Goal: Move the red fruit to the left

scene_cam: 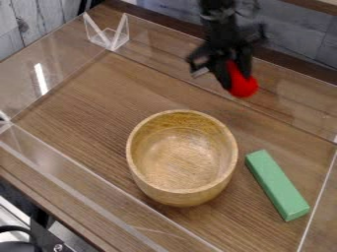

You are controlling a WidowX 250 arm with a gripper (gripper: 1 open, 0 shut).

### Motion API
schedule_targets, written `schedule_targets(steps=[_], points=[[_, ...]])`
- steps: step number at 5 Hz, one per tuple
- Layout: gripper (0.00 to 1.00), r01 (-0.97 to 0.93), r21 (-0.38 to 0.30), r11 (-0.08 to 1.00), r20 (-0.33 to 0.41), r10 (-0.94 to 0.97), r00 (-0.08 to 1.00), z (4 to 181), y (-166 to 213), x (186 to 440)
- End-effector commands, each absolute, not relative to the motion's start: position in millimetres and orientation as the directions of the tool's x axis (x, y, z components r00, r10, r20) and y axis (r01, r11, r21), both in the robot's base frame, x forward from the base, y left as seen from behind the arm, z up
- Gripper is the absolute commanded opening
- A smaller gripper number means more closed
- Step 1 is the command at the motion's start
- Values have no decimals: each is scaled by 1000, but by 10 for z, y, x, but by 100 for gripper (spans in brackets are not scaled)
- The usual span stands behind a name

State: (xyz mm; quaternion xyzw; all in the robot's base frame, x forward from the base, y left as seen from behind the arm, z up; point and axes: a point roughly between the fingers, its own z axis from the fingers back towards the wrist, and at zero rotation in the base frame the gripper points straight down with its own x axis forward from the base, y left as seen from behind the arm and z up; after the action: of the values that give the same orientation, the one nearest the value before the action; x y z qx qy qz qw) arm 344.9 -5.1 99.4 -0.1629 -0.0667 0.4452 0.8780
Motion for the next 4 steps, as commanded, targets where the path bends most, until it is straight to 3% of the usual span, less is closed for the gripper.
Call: schedule_targets(steps=[1,2,3,4], points=[[0,-763,-408,501,18,840,542,1331,215,3421],[0,-784,-417,460,22,868,497,1543,476,3339],[0,-784,-417,460,36,870,492,1589,730,3282],[0,-799,-412,439,64,888,455,1415,1134,3212]])
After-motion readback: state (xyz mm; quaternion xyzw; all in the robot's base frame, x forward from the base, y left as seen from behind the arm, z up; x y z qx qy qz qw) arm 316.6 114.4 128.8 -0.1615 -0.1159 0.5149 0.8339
